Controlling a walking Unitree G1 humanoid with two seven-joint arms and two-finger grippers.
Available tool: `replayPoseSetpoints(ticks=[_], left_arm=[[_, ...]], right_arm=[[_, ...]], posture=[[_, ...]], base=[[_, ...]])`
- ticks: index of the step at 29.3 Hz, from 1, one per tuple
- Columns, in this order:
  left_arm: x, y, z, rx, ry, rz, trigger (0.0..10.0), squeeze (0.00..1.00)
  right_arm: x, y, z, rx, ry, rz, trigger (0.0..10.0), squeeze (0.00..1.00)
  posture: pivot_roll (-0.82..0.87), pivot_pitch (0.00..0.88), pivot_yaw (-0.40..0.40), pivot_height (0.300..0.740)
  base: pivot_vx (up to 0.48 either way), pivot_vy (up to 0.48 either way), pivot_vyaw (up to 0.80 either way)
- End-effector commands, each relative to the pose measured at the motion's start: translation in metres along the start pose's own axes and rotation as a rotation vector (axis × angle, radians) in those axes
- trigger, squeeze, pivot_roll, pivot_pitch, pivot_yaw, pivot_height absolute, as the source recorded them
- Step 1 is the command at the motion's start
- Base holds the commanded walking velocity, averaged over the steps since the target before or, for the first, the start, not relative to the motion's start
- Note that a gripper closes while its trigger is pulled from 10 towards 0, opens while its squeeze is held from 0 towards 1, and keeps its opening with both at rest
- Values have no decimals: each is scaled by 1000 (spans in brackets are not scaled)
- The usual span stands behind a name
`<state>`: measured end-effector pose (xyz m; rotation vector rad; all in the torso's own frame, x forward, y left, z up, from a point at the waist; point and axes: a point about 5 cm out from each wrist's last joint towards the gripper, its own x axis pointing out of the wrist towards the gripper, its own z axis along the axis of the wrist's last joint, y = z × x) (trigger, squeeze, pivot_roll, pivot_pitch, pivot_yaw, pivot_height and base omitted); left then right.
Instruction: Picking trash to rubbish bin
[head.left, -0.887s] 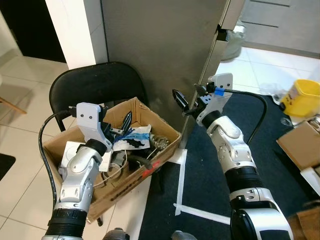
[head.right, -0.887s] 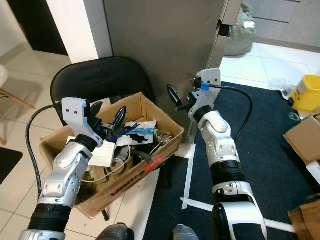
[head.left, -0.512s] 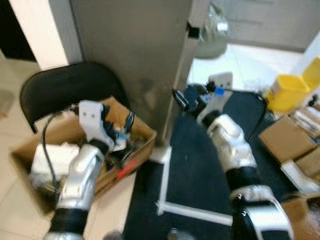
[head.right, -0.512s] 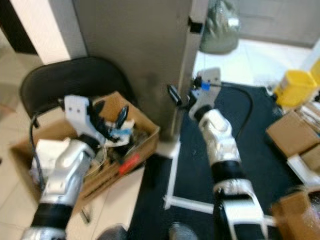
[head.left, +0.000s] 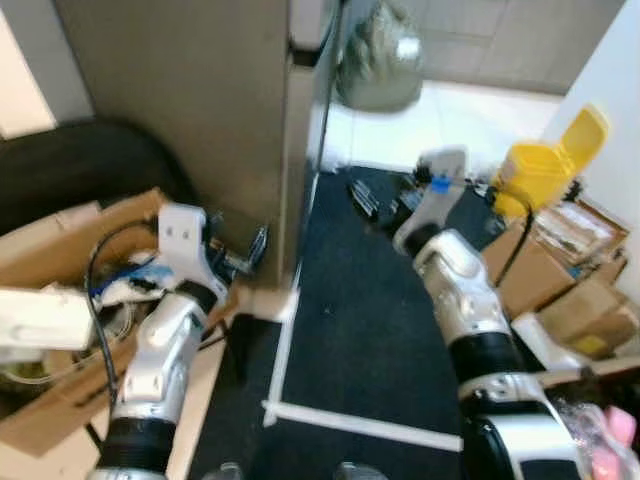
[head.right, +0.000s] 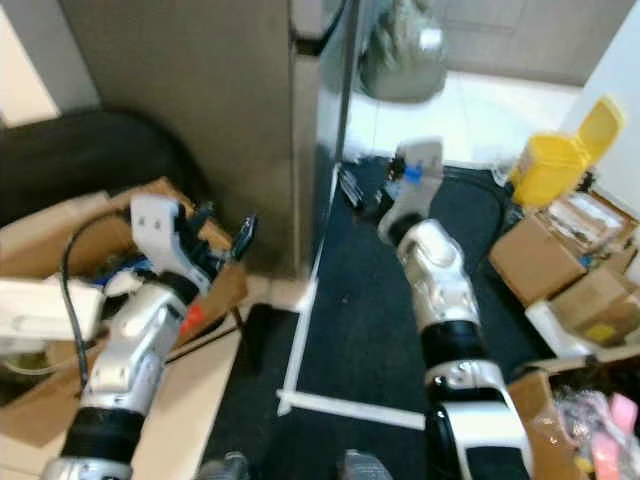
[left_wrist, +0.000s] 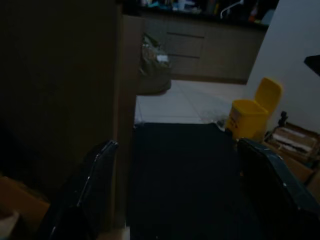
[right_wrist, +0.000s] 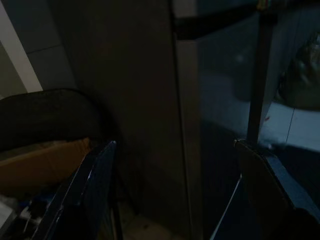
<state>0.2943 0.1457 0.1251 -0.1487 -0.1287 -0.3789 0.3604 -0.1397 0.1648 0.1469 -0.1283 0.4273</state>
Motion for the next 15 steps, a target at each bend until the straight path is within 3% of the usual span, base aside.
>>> replayPoseSetpoints(ticks=[1,3,15], left_arm=[[1,-1,1,-7,-7,-9,10000,0],[1,-2,1,-8,-7,-15,10000,0],[2,-3,-1,-29,3,-41,10000,0]], right_arm=[[-1,-3,-1,16,7,-10,10000,0],[-1,-3,-1,18,7,-10,10000,0],[-1,-4,-1,11,13,-12,10000,0]], posture=[[-12,0,-31,740],[-12,0,-31,740],[-20,0,-28,740]], base=[[0,0,0],[0,0,0],[0,0,-791]])
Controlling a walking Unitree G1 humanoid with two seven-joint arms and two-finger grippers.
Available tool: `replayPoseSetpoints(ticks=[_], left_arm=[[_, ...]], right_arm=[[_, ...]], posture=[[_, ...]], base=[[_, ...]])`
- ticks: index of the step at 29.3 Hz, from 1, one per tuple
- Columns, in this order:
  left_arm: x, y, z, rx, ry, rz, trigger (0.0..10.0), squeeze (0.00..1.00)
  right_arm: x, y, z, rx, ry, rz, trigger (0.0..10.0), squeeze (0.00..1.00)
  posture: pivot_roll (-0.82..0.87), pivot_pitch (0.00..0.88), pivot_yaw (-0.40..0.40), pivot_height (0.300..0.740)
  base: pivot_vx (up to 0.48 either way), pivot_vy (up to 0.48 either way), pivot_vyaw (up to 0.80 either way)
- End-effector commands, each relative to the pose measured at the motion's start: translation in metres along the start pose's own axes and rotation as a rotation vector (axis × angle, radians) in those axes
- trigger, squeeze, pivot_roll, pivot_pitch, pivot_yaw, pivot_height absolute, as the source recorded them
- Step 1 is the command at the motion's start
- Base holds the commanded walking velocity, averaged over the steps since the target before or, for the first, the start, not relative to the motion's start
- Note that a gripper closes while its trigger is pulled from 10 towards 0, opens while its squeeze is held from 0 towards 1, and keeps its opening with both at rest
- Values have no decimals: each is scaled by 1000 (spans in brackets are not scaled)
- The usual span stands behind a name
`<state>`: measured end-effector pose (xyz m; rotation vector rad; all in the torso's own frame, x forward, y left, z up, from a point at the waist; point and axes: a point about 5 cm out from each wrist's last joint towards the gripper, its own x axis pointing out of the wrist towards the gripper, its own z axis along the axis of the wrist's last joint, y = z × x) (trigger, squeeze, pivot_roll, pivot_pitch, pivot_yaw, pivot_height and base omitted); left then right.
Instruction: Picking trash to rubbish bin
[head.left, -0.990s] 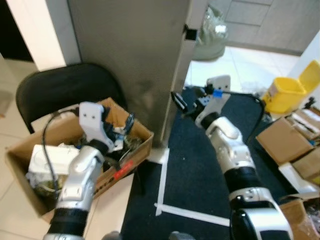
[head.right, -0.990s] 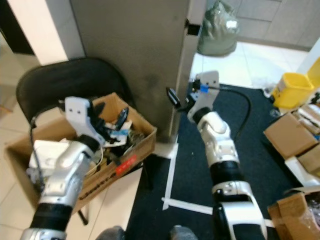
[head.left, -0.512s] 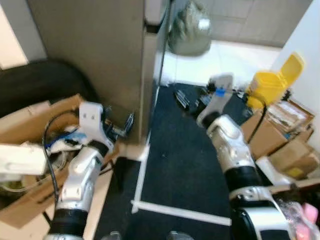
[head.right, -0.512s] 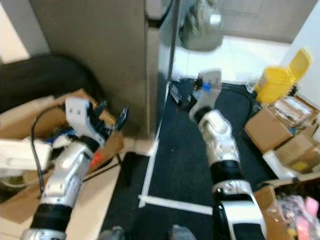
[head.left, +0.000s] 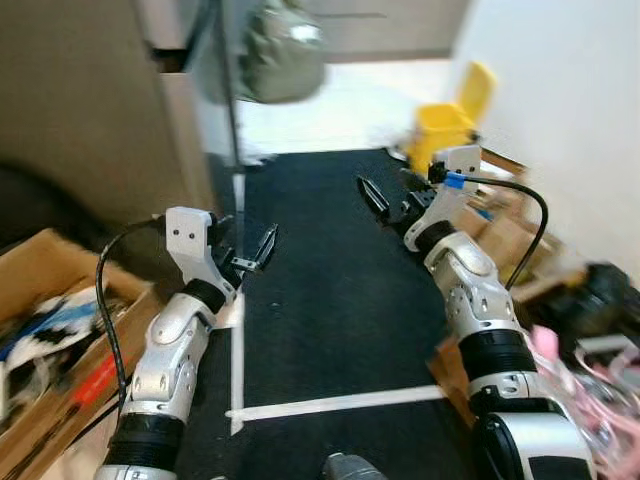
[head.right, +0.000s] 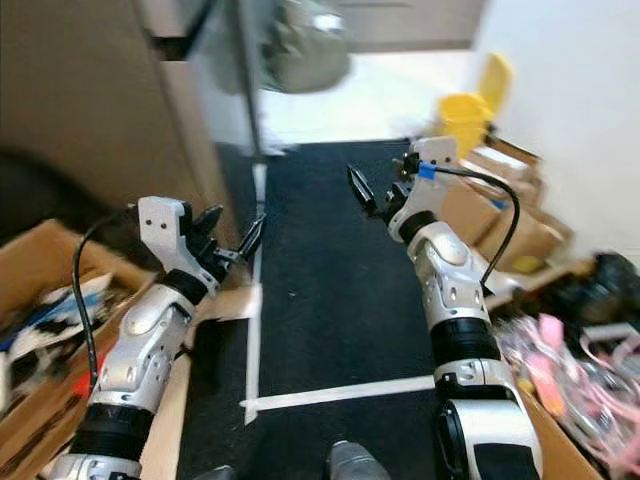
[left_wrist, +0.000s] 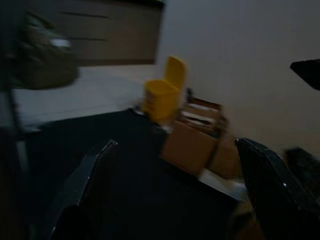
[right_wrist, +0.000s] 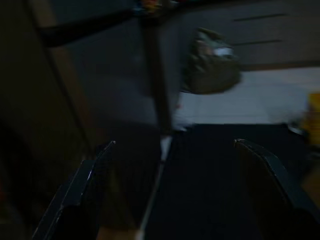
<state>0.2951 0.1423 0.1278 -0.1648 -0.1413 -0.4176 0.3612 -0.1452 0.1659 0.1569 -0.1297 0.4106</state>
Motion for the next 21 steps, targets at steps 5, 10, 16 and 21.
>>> replayPoseSetpoints(ticks=[5,10,16,21], left_arm=[[-1,0,-4,-31,14,-1,10000,0],[-1,1,-5,-48,8,4,10000,0],[-1,3,-5,-45,2,20,10000,0],[-1,4,-5,-35,0,30,10000,0]], right_arm=[[-1,0,-6,-41,32,3,10000,0],[-4,1,-8,-94,36,29,10000,0],[-6,5,-9,-139,26,63,10000,0],[-7,5,-8,-139,23,65,10000,0]], posture=[[-20,0,-28,740],[-29,0,-30,740],[-29,0,-30,740],[-32,0,-30,740]], base=[[0,0,-788],[0,0,-788],[0,0,-788],[0,0,-788]])
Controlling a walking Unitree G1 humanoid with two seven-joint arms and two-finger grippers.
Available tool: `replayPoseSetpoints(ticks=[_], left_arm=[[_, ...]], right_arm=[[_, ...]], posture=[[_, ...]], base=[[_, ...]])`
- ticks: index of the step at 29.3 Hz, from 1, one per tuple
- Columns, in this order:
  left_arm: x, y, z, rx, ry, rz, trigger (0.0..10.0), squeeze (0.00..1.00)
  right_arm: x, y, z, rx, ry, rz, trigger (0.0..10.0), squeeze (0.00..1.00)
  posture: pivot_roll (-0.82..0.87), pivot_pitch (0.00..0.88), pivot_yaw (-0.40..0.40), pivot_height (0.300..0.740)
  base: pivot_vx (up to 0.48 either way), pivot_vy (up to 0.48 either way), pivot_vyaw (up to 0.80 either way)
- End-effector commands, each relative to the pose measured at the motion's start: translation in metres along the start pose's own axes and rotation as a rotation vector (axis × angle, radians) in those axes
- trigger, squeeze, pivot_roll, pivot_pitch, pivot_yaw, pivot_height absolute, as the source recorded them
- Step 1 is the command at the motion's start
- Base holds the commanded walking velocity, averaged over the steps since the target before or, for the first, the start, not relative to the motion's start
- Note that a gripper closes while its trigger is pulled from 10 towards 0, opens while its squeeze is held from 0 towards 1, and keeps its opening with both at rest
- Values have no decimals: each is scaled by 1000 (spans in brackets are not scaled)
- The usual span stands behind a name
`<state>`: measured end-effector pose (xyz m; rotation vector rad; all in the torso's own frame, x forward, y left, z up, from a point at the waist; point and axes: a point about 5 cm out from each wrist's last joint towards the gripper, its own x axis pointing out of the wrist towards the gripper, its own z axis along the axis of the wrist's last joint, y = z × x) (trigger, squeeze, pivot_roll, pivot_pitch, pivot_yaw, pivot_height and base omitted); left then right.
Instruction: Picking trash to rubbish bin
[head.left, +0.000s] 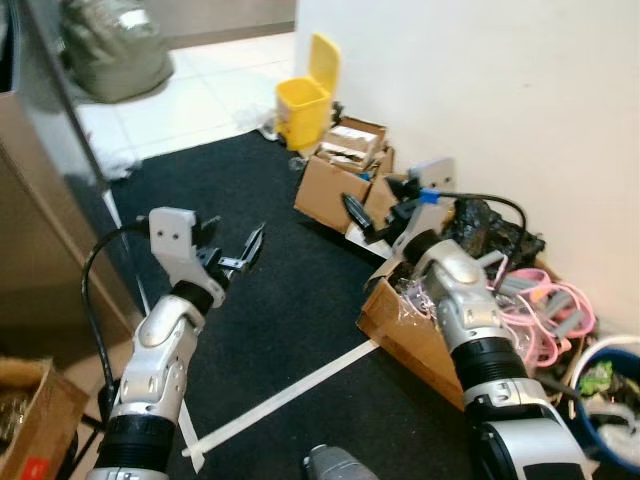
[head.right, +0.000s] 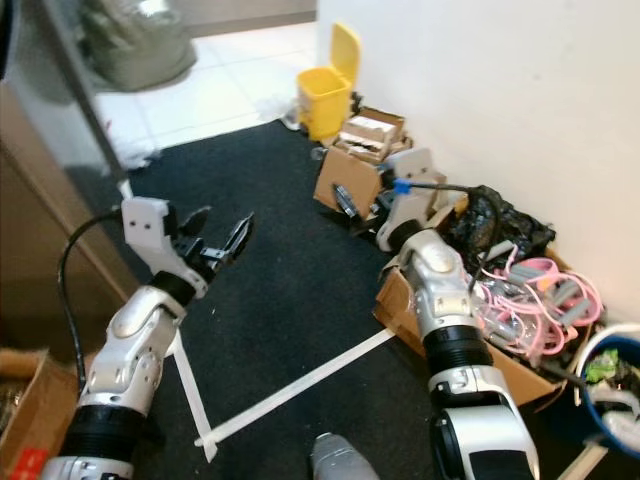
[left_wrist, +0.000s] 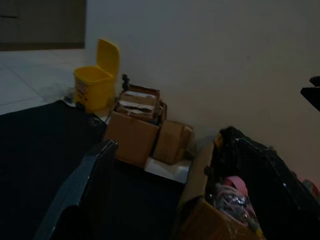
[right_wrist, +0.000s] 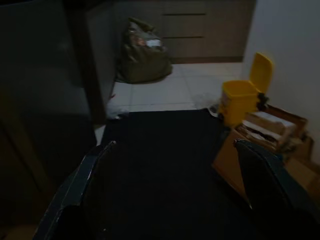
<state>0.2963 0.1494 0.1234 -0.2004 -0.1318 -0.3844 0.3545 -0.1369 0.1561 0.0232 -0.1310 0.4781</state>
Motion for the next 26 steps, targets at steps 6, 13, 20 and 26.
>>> replayPoseSetpoints(ticks=[6,13,20,26], left_arm=[[0,-1,-2,25,-5,25,10000,0],[1,-1,-2,29,-6,31,10000,0],[1,-1,-2,27,-4,32,10000,0],[0,1,-4,31,2,36,10000,0]], right_arm=[[-2,-5,0,-13,-3,-10,10000,0],[-3,-5,0,-9,-4,-10,10000,0],[-3,-6,0,-12,-4,-10,10000,0],[-3,-4,-1,-10,-3,-10,10000,0]], posture=[[-33,0,-31,740],[-43,0,-29,740],[-61,0,-19,740],[-61,0,-15,740]], base=[[0,0,-788],[0,0,-788],[0,0,-788],[0,0,-788]])
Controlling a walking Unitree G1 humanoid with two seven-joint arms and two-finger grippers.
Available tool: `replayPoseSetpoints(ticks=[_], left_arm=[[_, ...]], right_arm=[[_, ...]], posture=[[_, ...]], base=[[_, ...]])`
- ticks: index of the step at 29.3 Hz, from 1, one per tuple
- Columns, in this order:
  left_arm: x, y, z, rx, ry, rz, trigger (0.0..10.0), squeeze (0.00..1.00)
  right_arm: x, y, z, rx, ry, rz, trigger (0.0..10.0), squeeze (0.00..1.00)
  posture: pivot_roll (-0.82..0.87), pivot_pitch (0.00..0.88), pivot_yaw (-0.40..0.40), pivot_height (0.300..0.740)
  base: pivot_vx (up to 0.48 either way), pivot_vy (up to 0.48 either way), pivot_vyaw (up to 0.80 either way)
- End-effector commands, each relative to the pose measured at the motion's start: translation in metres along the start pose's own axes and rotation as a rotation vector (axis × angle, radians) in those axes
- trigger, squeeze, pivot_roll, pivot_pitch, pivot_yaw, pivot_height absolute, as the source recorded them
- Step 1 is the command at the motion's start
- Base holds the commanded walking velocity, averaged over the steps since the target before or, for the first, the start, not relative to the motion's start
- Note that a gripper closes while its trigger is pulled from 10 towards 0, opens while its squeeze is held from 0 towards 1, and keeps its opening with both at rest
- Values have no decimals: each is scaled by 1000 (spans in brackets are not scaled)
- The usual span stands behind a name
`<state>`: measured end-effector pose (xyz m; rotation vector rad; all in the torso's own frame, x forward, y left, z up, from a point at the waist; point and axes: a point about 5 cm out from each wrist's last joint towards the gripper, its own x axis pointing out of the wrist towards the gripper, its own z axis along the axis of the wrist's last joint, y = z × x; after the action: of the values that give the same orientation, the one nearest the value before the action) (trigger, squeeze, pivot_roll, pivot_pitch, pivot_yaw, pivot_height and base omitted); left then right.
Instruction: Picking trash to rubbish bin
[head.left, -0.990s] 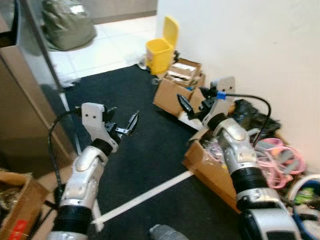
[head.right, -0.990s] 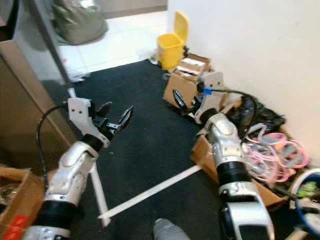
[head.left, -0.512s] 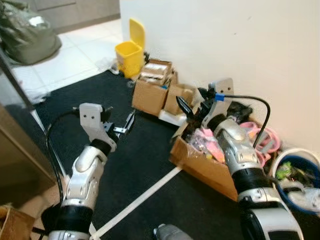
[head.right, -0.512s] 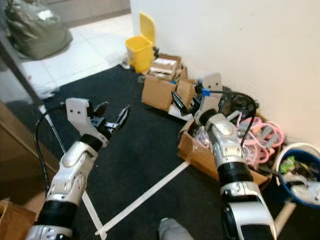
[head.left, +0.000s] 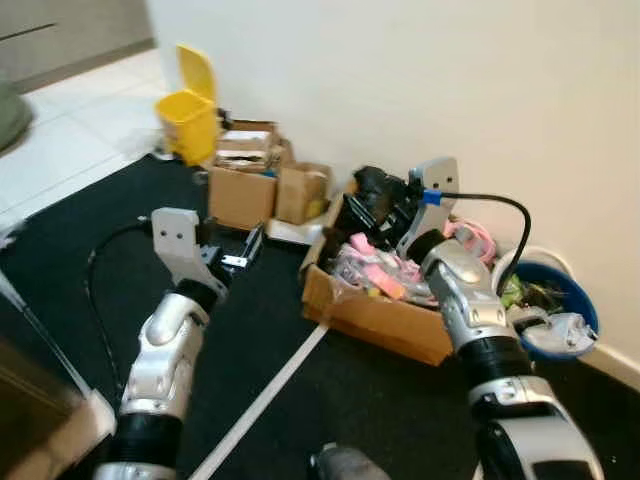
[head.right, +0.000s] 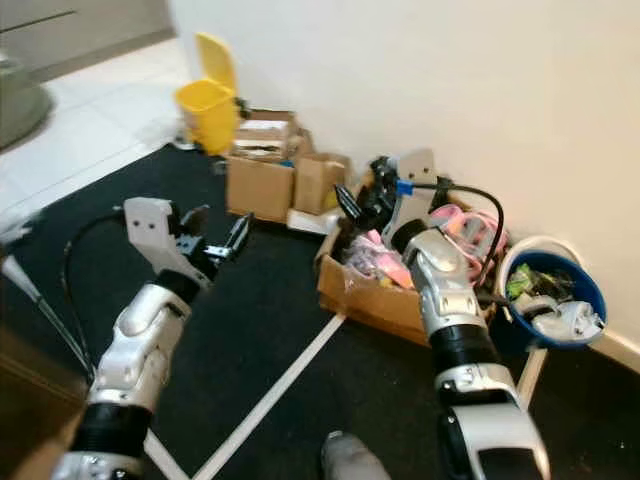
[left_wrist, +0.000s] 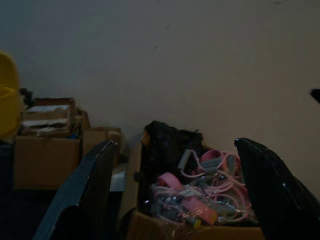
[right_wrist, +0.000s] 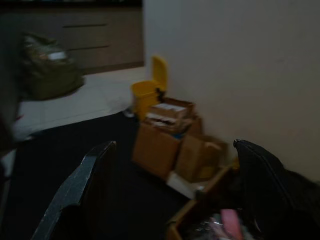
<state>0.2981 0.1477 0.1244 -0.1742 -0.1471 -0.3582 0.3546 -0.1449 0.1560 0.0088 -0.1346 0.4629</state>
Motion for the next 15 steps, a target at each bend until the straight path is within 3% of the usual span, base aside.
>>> replayPoseSetpoints(ticks=[1,15], left_arm=[[-2,2,-4,1,16,13,10000,0],[-2,2,-5,0,23,12,10000,0]], right_arm=[[1,3,-2,6,-3,4,10000,0],[1,3,-3,12,0,3,10000,0]], posture=[[-61,0,-15,740],[-46,0,-20,740]], base=[[0,0,-788],[0,0,-788]])
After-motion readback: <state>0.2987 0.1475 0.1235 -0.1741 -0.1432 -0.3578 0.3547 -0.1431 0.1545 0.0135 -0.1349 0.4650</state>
